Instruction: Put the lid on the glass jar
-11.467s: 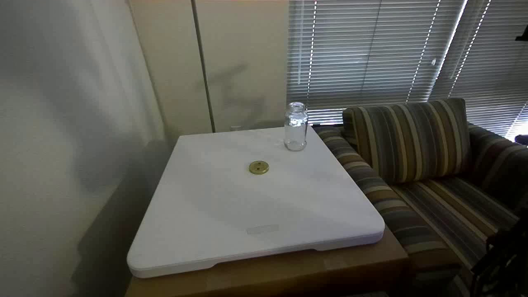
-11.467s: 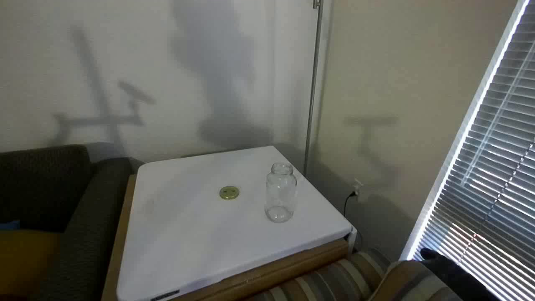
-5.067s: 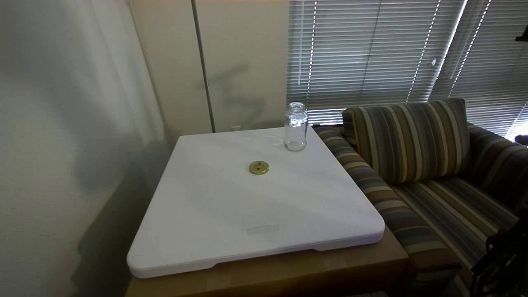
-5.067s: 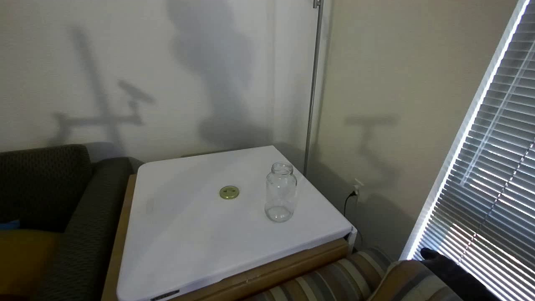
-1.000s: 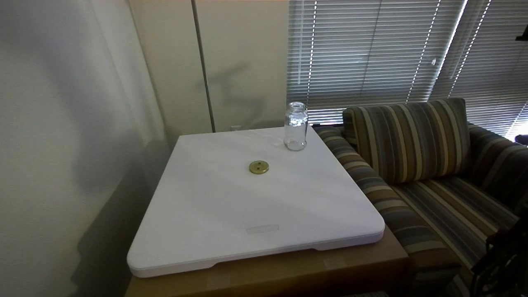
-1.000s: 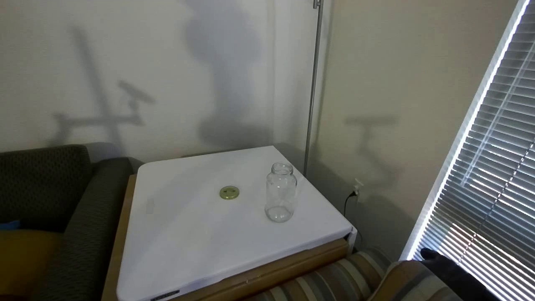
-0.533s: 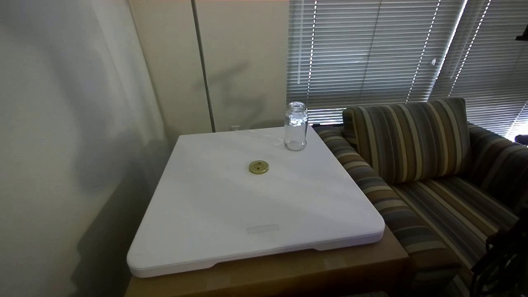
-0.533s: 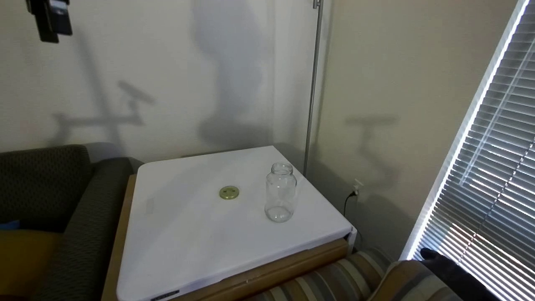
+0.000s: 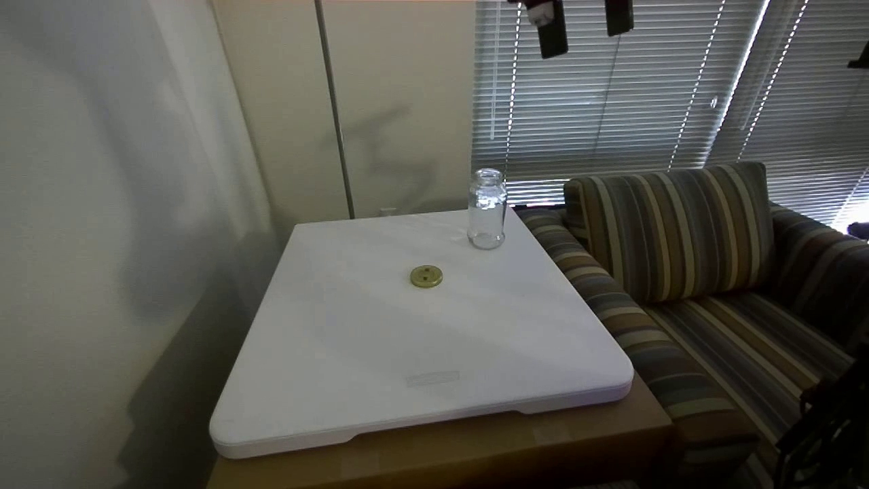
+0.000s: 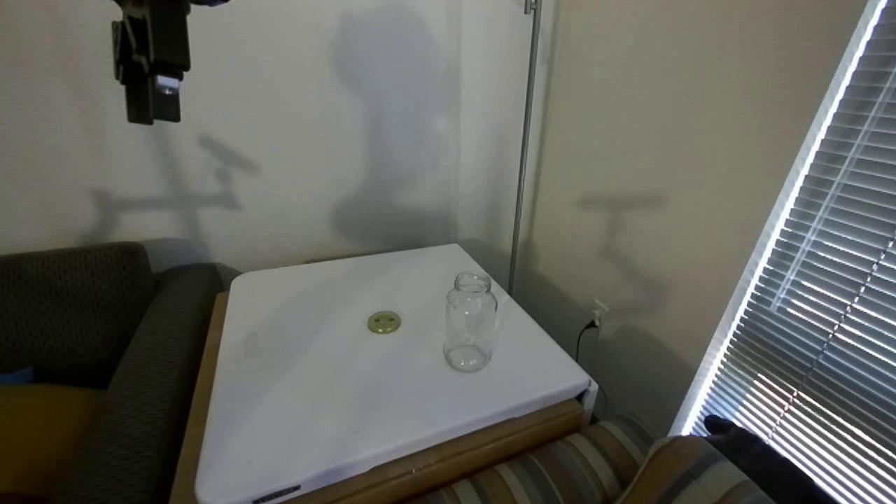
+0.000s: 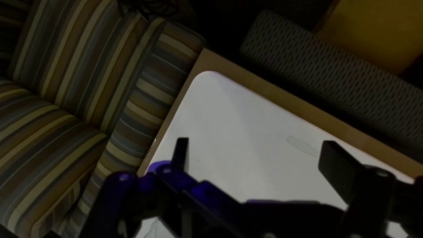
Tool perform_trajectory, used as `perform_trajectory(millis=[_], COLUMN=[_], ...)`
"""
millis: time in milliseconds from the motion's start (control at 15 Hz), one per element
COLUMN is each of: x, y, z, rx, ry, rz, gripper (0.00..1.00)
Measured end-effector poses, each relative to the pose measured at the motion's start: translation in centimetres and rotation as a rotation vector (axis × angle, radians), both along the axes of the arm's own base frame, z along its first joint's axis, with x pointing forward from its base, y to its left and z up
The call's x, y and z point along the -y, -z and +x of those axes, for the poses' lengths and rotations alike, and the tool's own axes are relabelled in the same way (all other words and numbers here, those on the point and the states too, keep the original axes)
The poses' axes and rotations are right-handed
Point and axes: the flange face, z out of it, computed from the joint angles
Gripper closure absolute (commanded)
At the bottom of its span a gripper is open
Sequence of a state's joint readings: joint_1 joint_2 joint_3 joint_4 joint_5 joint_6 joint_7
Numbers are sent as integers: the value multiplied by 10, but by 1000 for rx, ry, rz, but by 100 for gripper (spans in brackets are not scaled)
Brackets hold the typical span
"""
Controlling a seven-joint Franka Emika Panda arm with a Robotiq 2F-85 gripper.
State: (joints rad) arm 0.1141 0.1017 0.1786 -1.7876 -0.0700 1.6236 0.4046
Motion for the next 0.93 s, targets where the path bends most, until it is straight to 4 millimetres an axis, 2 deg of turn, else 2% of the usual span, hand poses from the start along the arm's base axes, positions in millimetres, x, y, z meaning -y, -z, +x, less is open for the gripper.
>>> perform_trajectory(millis=[200,400,733,933], x=[-2,1,19,27], y=[-1,8,63,95], z=[2,17,46,56], rx=[24,105,151,139], ry=[-1,18,91,62], rz=[-1,40,127,142], gripper=[0,0,0,0])
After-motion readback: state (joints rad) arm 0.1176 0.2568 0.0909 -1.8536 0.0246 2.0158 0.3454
